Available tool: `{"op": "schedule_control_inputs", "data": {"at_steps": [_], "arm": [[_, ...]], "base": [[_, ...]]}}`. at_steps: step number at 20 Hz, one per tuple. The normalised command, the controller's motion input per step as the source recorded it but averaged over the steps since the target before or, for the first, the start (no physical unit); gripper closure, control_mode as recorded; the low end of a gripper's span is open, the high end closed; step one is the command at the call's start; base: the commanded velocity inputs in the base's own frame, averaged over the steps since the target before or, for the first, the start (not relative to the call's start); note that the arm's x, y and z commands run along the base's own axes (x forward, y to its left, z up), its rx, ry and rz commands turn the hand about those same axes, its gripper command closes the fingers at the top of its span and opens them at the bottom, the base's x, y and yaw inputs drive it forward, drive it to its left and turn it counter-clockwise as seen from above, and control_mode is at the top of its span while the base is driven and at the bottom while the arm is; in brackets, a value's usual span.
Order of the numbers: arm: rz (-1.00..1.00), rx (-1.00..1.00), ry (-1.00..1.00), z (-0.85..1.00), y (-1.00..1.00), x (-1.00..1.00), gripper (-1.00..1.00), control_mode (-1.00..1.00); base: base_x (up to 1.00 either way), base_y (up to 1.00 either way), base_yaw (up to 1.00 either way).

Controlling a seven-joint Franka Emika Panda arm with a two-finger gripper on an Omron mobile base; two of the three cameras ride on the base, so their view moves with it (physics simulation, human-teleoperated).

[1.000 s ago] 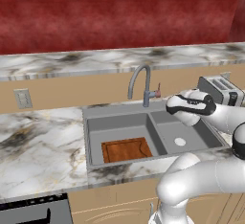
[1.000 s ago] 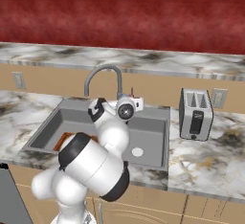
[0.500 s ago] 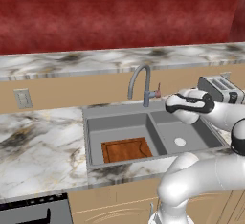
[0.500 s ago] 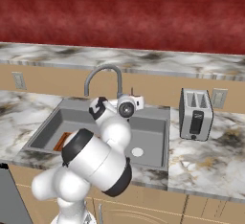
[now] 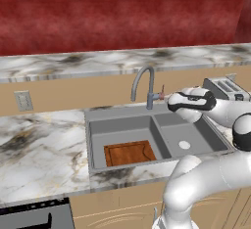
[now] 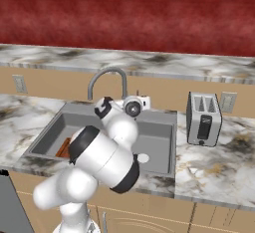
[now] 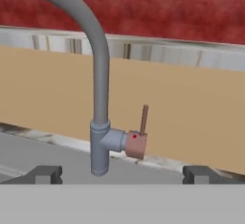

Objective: Turn on the sink faucet with hot water and rinse the cutting board for ten seconds, then turn off the faucet. Push the cutting board to reach the water if necessary.

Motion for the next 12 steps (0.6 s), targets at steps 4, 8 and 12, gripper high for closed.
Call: {"op": "schedule_control_inputs", "data": {"at_steps": [4, 8, 12], "arm": [[-0.07, 0.0, 0.0, 0.0, 0.0, 0.24, -1.0, -1.0], [-0.13, 0.0, 0.0, 0.0, 0.0, 0.18, -1.0, -1.0], [-0.13, 0.01, 0.0, 0.0, 0.0, 0.13, -1.0, -1.0]], "base": [[0.0, 0.0, 0.0], [0.0, 0.0, 0.0], [0.0, 0.0, 0.0]]}}
